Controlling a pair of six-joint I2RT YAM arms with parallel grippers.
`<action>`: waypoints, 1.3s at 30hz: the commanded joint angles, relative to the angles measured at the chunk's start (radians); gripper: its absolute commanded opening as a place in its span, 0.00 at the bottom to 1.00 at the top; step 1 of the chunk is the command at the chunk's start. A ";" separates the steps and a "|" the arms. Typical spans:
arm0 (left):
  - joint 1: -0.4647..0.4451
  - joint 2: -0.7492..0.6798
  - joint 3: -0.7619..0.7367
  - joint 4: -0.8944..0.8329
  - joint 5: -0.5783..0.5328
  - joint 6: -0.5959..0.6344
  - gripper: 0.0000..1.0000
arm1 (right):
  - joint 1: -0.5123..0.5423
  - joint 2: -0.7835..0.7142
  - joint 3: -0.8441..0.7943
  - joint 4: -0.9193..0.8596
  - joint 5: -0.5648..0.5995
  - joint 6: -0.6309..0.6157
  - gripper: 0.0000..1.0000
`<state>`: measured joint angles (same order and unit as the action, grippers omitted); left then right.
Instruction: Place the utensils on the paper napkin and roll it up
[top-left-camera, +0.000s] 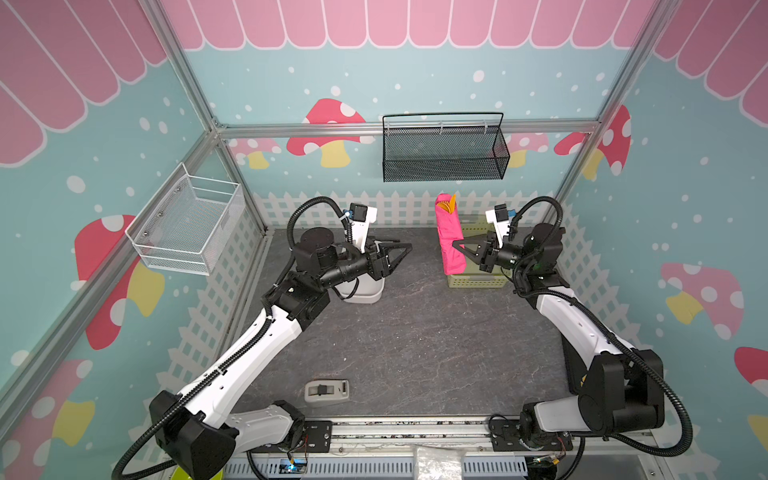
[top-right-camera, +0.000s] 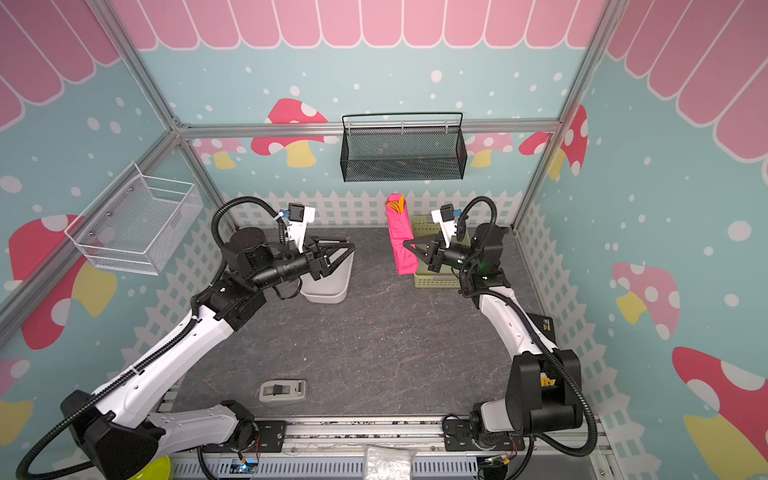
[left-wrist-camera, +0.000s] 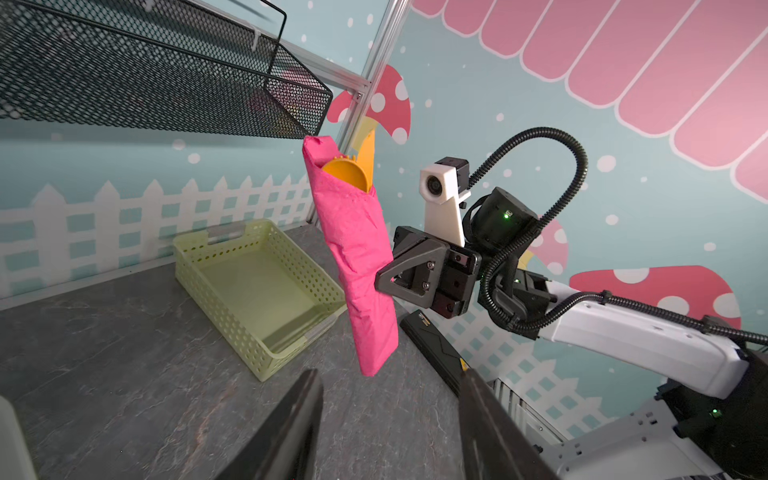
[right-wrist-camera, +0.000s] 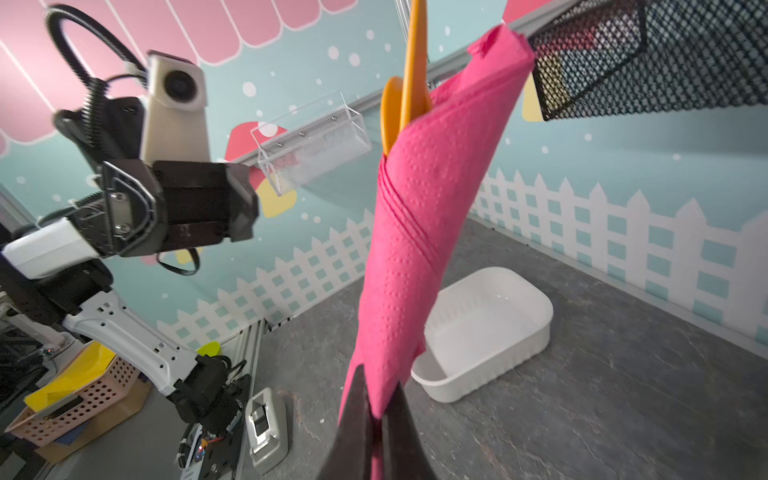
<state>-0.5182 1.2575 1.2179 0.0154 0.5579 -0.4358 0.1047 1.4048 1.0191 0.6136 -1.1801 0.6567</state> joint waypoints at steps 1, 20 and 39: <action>0.000 0.054 0.008 0.140 0.076 -0.084 0.57 | 0.017 -0.034 -0.053 0.371 -0.090 0.242 0.00; -0.164 0.213 0.139 0.346 0.238 -0.124 0.62 | 0.098 -0.127 -0.146 0.645 -0.092 0.498 0.00; -0.183 0.241 0.154 0.356 0.267 -0.135 0.39 | 0.124 -0.135 -0.167 0.755 -0.086 0.602 0.00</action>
<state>-0.6964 1.4952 1.3426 0.3504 0.8082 -0.5705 0.2230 1.2793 0.8627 1.3033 -1.2587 1.2266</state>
